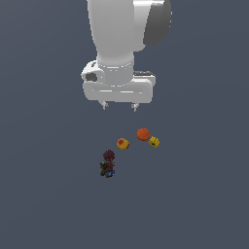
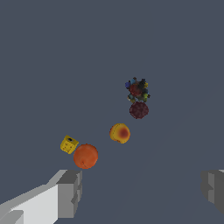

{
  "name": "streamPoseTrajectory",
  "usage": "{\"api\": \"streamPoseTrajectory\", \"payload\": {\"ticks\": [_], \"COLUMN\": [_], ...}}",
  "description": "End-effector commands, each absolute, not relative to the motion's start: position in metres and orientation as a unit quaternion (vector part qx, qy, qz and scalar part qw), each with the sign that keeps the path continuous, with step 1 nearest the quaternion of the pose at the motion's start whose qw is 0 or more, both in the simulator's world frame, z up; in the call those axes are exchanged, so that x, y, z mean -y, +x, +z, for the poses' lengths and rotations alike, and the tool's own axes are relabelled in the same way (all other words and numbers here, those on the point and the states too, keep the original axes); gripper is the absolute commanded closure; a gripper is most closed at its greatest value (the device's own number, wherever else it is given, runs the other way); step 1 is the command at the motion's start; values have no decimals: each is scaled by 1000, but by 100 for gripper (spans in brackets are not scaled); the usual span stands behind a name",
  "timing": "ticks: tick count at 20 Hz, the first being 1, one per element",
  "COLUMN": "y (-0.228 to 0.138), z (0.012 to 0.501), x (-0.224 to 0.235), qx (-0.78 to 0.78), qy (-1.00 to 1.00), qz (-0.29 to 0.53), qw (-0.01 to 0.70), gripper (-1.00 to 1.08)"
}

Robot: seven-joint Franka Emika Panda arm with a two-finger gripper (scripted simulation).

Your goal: Pick up a designated object from a clutter of objects.

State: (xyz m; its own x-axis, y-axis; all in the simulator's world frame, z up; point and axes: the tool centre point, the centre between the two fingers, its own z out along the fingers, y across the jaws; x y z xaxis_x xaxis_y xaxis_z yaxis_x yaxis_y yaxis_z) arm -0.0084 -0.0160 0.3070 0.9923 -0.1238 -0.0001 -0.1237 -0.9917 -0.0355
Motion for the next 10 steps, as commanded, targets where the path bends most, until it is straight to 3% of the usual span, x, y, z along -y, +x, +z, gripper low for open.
{"api": "streamPoseTrajectory", "payload": {"ticks": [1,10], "y": [-8,-10], "z": [302,270], "x": [13,-7], "qx": [-72,-137], "qy": [-997,-990], "qz": [0,2], "qw": [18,18], "gripper": [-92,-92]}}
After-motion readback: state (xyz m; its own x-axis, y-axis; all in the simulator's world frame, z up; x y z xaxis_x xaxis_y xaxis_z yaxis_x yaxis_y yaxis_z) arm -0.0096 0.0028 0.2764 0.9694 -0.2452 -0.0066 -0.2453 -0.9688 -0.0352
